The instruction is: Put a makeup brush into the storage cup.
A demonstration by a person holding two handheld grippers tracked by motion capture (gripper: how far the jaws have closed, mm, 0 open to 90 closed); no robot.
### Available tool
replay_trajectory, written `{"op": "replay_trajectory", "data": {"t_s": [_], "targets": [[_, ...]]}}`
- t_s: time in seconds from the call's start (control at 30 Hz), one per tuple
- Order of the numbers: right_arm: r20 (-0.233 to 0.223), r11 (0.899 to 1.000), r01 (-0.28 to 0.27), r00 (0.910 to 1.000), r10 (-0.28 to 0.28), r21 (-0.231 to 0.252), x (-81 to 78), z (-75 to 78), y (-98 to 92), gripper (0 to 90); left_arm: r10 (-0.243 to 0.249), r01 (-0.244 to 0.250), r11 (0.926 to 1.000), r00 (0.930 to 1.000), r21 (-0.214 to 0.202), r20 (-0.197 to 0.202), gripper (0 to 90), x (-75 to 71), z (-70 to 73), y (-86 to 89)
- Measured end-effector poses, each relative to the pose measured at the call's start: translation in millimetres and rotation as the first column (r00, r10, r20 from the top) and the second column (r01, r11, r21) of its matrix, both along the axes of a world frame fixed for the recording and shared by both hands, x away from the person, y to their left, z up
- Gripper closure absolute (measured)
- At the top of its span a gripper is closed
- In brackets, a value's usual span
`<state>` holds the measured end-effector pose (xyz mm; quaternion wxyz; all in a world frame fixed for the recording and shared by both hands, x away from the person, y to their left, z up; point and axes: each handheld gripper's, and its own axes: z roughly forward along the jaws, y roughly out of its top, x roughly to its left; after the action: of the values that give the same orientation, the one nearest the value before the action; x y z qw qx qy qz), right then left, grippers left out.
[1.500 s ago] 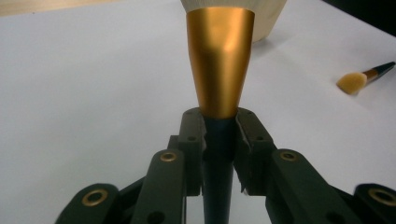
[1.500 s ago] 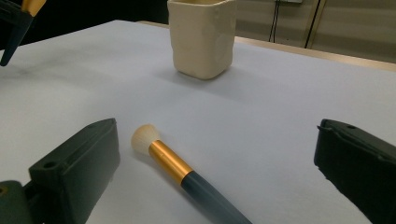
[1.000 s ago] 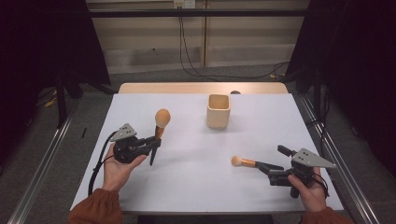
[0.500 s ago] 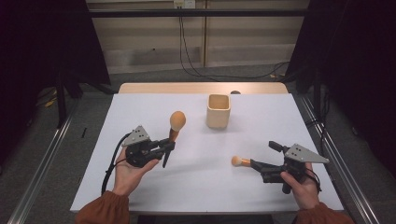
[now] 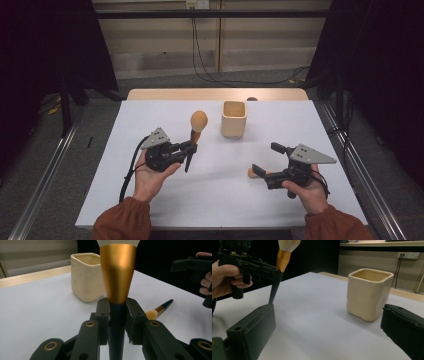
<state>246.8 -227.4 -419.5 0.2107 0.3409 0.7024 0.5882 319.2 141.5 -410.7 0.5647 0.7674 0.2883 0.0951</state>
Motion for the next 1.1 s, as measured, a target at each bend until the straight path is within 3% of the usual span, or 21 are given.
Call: {"op": "replay_trajectory", "data": {"t_s": [0.47, 0.63, 0.73, 0.9, 1.1], "targets": [[0.029, 0.996, -0.083, 0.9962, 0.082, 0.024, 29.3, 25.0, 34.1, 0.0, -0.047, 0.047, 0.9988, 0.9989, -0.016, 0.009, 74.5, 3.6, 0.7, -31.0], [0.023, 0.994, -0.101, 0.9948, 0.100, 0.041, 41.5, 27.1, 48.8, 0.0, -0.061, 0.061, 0.9980, 0.9980, -0.016, 0.016, 74.5, 3.8, -0.4, -40.9], [-0.004, 0.993, -0.108, 0.9941, 0.109, 0.049, 49.0, 29.7, 56.9, 0.0, -0.063, 0.063, 0.9980, 0.9979, -0.005, 0.016, 74.5, 3.8, -3.5, -45.3], [-0.003, 0.992, -0.115, 0.9933, 0.115, 0.057, 58.1, 33.2, 67.2, 0.0, -0.062, 0.063, 0.9978, 0.9979, -0.023, 0.014, 74.5, 3.8, -3.8, -48.9], [-0.021, 0.990, -0.128, 0.9914, 0.129, 0.053, 66.4, 28.5, 77.8, 4.2, -0.068, 0.068, 0.9975, 0.9976, -0.018, 0.016, 74.5, 2.5, -6.5, -52.3]]}}
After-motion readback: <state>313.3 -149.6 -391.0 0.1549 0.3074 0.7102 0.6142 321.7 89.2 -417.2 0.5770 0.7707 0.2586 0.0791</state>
